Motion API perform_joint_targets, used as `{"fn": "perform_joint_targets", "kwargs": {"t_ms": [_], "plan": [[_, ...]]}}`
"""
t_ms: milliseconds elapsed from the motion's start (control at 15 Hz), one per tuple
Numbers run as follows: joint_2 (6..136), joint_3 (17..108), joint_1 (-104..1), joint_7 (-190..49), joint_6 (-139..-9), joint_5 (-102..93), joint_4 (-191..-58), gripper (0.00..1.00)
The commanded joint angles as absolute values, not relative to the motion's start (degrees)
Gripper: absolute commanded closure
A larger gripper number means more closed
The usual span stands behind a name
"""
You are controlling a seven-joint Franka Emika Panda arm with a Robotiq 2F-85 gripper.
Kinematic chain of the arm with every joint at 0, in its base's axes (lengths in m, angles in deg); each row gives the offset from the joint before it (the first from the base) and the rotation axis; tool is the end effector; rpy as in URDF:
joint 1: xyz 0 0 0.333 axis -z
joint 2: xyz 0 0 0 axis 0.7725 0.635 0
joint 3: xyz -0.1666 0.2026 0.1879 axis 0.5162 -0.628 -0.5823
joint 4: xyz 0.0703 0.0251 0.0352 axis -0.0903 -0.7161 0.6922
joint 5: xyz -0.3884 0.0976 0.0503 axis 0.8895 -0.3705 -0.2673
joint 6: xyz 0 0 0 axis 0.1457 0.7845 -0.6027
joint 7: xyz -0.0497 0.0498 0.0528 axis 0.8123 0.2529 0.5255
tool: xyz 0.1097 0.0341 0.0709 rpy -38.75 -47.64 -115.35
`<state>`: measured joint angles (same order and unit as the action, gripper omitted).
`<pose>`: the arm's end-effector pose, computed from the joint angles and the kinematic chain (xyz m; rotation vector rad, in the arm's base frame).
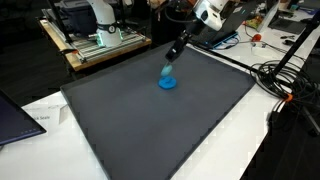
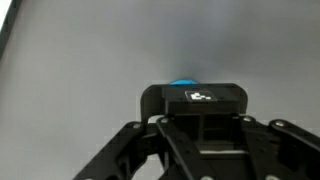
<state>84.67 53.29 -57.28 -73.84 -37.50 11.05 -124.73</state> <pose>0.6322 0.0880 0.2694 2.7570 0.4182 -0.5594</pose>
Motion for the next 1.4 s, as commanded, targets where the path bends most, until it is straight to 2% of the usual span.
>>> {"fn": "perform_joint_targets", "kwargs": {"t_ms": [0, 400, 1000, 1333], "plan": [[91.73, 54.71, -58.32, -76.5, -34.92, 11.27, -116.16, 0.78], [95.68, 54.51, -55.8, -78.69, -40.14, 6.99, -112.58, 0.78], [93.1, 54.34, -49.32, -79.18, -50.74, -5.21, -117.0, 0.78], [91.12, 55.15, -49.29, -78.23, -56.68, -6.27, -120.75, 0.78]]}}
